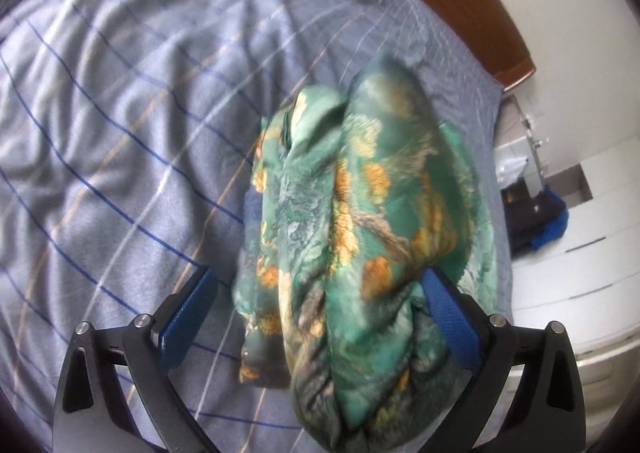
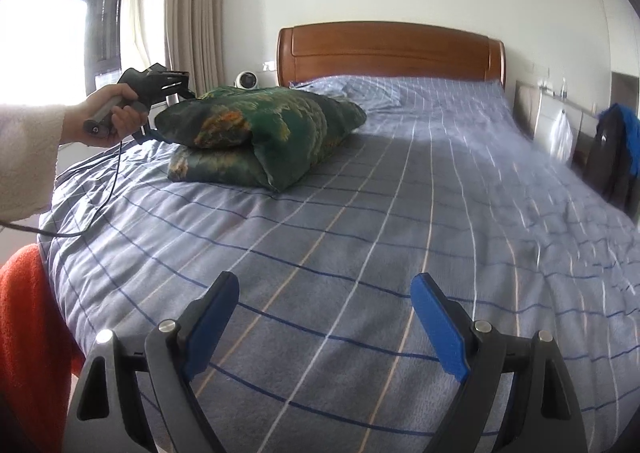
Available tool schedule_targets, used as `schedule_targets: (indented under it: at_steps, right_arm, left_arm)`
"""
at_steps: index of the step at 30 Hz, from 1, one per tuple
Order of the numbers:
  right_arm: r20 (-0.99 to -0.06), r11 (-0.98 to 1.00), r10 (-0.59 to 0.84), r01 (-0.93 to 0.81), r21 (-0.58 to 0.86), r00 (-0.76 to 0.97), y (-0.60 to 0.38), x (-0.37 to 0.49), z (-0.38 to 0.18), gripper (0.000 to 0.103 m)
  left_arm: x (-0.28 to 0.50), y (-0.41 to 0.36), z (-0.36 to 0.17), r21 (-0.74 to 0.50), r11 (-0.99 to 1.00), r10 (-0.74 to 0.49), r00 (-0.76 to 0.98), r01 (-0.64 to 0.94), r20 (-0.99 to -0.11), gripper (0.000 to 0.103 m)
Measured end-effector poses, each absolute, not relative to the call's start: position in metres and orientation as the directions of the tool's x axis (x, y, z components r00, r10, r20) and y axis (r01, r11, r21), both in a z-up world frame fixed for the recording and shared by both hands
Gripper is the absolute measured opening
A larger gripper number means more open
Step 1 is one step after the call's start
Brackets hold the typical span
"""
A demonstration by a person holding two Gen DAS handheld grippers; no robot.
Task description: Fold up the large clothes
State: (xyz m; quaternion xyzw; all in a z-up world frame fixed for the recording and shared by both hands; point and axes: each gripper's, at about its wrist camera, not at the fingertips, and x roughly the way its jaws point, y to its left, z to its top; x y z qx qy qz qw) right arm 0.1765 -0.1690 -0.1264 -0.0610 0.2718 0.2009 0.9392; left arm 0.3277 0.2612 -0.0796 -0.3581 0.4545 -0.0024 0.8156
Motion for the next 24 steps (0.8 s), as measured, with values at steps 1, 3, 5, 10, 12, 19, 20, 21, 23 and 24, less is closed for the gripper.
schedule_targets:
  at_steps: [1, 3, 5, 10, 12, 19, 20, 21, 23, 24]
  right_arm:
    - [-0.535, 0.912, 0.345, -0.411, -0.005, 0.771, -0.169, 0.175, -0.126, 0.087]
    - [-0.54, 0.914, 0.342, -0.407, -0.001, 0.769, -0.17, 0.173, -0.127, 0.087]
    - [-0.546, 0.916, 0.333, -0.4, -0.004, 0.769, -0.17, 0.174, -0.128, 0.087]
    - [-0.55, 0.926, 0.316, -0.376, 0.002, 0.774, -0.172, 0.177, -0.126, 0.087]
    - [-0.556, 0.93, 0.308, -0.369, 0.003, 0.772, -0.171, 0.178, -0.126, 0.087]
    - [-0.583, 0.932, 0.296, -0.363, 0.002, 0.757, -0.166, 0.177, -0.129, 0.087]
    - [-0.587, 0.931, 0.295, -0.365, -0.001, 0.754, -0.165, 0.177, -0.129, 0.087]
    - [-0.59, 0.93, 0.294, -0.367, -0.004, 0.752, -0.164, 0.176, -0.129, 0.087]
    - [-0.593, 0.929, 0.292, -0.369, -0.01, 0.75, -0.162, 0.176, -0.129, 0.087]
    - [-0.594, 0.929, 0.29, -0.369, -0.012, 0.75, -0.162, 0.175, -0.129, 0.087]
  left_arm:
    - [0.322, 0.259, -0.073, -0.568, 0.76, -0.305, 0.599, -0.315, -0.74, 0.102]
    - [0.308, 0.249, -0.054, -0.479, 0.822, -0.202, 0.629, -0.307, -0.75, 0.102]
    - [0.296, 0.238, -0.038, -0.384, 0.871, -0.099, 0.655, -0.306, -0.749, 0.102]
    - [0.261, 0.203, -0.005, -0.084, 0.939, 0.187, 0.697, -0.335, -0.692, 0.103]
    - [0.248, 0.19, 0.002, 0.02, 0.945, 0.261, 0.716, -0.326, -0.648, 0.103]
    - [0.226, 0.176, 0.013, 0.138, 0.93, 0.353, 0.726, -0.34, -0.59, 0.103]
    - [0.224, 0.175, 0.014, 0.144, 0.93, 0.356, 0.727, -0.339, -0.587, 0.103]
    - [0.223, 0.174, 0.014, 0.152, 0.929, 0.36, 0.726, -0.338, -0.586, 0.103]
    - [0.224, 0.172, 0.014, 0.164, 0.929, 0.362, 0.725, -0.331, -0.586, 0.103]
    - [0.223, 0.171, 0.014, 0.17, 0.929, 0.363, 0.723, -0.328, -0.588, 0.103]
